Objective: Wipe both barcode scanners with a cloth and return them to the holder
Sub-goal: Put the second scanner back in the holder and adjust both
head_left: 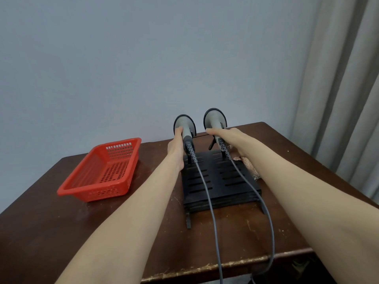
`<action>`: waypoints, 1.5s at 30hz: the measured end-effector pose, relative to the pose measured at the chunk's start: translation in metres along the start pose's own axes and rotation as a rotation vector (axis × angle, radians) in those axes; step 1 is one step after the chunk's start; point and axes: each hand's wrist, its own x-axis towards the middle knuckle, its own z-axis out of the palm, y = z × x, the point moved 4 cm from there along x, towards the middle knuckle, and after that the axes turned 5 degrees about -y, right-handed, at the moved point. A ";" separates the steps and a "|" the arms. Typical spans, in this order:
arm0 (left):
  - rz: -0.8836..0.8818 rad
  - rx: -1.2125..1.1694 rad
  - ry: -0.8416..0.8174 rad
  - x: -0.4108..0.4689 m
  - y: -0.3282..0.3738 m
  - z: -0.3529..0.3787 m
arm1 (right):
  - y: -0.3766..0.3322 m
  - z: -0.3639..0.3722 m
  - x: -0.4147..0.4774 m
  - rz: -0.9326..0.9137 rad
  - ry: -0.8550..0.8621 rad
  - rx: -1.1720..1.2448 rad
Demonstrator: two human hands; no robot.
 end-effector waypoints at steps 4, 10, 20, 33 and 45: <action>-0.018 0.067 -0.009 -0.010 0.002 0.000 | 0.001 -0.005 -0.004 0.045 0.025 -0.037; -0.078 0.123 -0.027 -0.010 0.000 -0.001 | 0.003 -0.016 -0.008 0.090 0.050 -0.104; -0.016 0.048 -0.037 -0.005 -0.003 0.002 | 0.011 -0.017 -0.001 0.085 0.026 0.023; -0.072 0.125 -0.042 0.033 0.014 0.005 | -0.005 -0.011 0.033 0.053 0.011 -0.071; 0.248 0.466 0.022 0.016 0.045 0.011 | -0.027 -0.010 0.022 -0.217 0.311 -0.534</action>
